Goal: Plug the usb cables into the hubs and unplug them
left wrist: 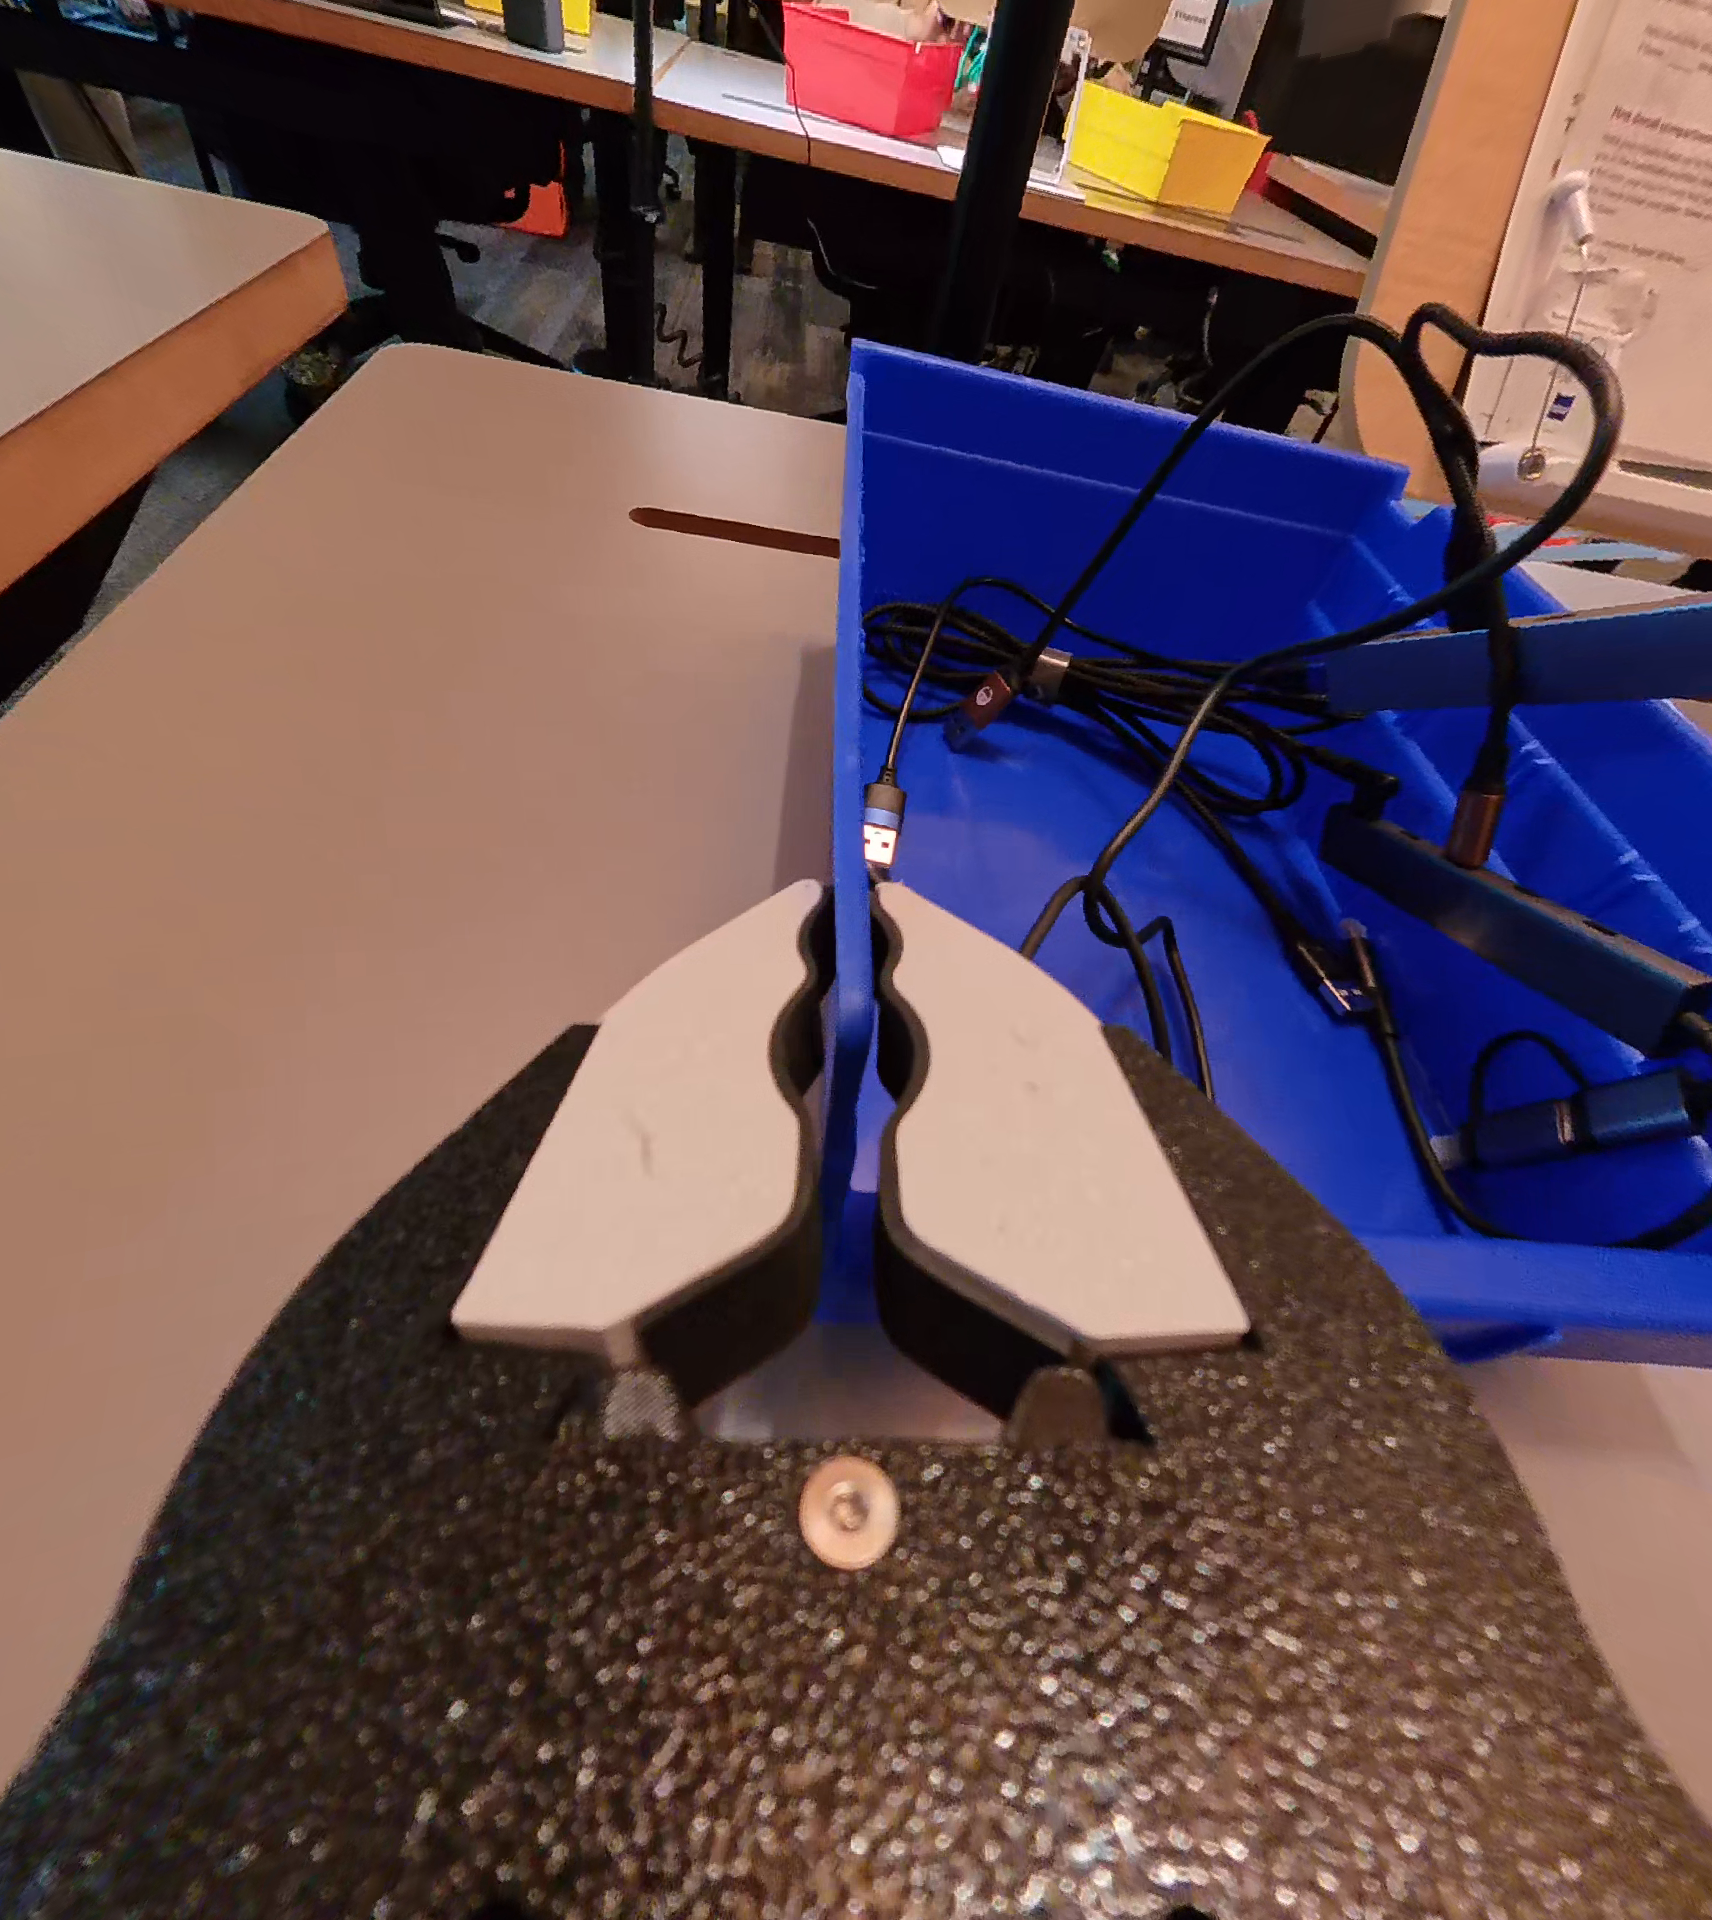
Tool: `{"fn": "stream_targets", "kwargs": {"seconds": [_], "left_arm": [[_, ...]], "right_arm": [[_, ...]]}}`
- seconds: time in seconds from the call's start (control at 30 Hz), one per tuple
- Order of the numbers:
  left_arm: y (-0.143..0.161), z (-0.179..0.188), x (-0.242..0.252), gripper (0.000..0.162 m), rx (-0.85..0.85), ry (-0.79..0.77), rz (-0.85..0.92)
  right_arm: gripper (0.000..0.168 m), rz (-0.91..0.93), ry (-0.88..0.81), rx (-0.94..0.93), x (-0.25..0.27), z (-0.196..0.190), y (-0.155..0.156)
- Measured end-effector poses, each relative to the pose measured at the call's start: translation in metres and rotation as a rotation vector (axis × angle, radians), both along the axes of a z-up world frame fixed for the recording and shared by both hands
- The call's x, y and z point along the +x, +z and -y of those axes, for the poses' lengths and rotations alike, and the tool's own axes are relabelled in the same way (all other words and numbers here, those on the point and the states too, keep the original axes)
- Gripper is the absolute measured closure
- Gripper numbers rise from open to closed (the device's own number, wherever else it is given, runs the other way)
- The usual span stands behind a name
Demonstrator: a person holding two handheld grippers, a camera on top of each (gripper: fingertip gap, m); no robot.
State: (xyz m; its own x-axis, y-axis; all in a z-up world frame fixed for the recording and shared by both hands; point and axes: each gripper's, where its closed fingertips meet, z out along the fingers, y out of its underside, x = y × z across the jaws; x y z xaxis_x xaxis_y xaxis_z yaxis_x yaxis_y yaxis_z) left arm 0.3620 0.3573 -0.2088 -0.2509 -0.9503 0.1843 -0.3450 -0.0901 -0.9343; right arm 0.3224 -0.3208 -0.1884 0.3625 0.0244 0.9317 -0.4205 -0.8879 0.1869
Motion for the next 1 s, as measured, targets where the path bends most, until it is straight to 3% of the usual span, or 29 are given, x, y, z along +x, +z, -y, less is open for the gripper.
{"fn": "stream_targets", "kwargs": {"seconds": [0.1,0.23,0.4,0.47,0.5,0.57,0.63,0.7,0.77,0.87,0.93,1.0], "left_arm": [[0.0,0.0,0.0,0.158,-0.006,-0.004,0.001],[0.0,0.0,0.001,0.158,-0.02,0.002,0.004],[0.0,0.0,0.001,0.158,-0.02,0.006,0.004],[0.0,0.0,0.001,0.158,-0.018,0.005,0.004],[0.0,0.0,0.001,0.158,-0.015,0.004,0.003],[0.0,0.0,0.001,0.158,-0.002,0.005,0.0],[0.0,0.0,0.001,0.158,0.007,0.005,-0.001],[0.0,0.0,0.001,0.158,0.005,0.009,0.0],[0.0,0.0,0.002,0.158,-0.011,0.013,0.004],[0.0,0.0,0.002,0.158,-0.028,0.014,0.008],[0.0,0.0,0.002,0.158,-0.02,0.016,0.007],[0.0,0.0,0.002,0.158,-0.011,0.021,0.004]], "right_arm": [[0.168,-0.037,0.02,-0.008,0.0,-0.006,-0.001],[0.168,0.023,-0.01,0.281,0.001,-0.014,-0.005],[0.168,0.038,-0.016,0.285,0.0,-0.01,-0.004],[0.168,0.178,-0.079,0.33,-0.009,0.006,0.025],[0.158,0.307,-0.116,0.403,-0.019,0.016,0.048],[0.138,0.465,-0.228,0.743,-0.049,0.031,0.069],[0.118,0.4,-0.341,1.14,-0.075,0.024,0.047],[0.098,0.338,-0.384,1.34,-0.091,0.011,0.024],[0.107,0.345,-0.334,1.371,-0.097,0.002,0.01],[0.122,0.315,-0.42,1.23,-0.106,0.014,-0.023],[0.157,0.39,-0.367,1.302,-0.101,0.012,-0.019],[0.157,0.408,-0.368,1.313,-0.098,0.017,-0.02]]}}
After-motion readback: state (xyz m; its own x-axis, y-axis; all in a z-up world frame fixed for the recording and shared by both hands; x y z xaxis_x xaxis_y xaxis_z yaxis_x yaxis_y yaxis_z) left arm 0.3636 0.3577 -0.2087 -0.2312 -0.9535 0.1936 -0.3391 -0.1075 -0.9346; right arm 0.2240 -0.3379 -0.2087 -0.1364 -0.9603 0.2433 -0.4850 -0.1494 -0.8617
